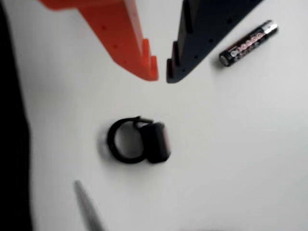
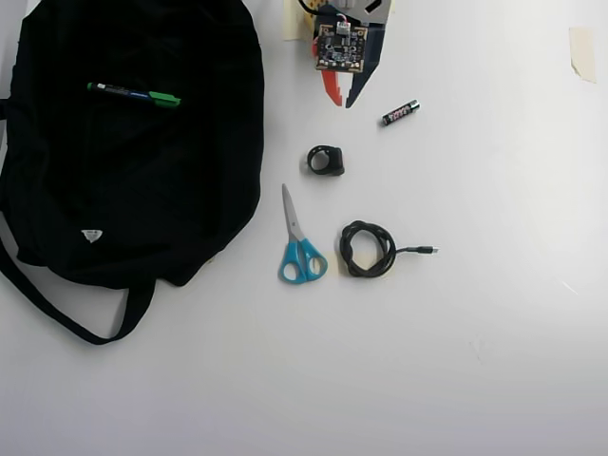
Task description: Put the green marker into the black bag
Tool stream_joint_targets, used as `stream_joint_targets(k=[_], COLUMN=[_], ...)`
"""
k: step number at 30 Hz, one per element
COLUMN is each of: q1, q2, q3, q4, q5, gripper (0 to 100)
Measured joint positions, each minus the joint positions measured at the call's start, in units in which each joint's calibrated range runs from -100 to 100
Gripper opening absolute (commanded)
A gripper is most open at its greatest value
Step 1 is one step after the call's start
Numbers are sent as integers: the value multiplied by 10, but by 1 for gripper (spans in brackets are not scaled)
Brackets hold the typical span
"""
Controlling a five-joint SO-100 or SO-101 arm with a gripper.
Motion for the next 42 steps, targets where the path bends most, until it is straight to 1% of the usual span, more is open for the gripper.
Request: stream_joint_targets(k=[2,6,11,13,16,24,42], q1=[-3,-25,-43,-34,-40,-39,-39], q2=[-64,-186,-310,-345,-361,-373,-373], q3=[86,223,347,378,392,393,393], q4=[-30,-42,-42,-42,-17,6,7], q5=[0,0,0,0,0,0,0], gripper=[2,2,2,2,2,2,2])
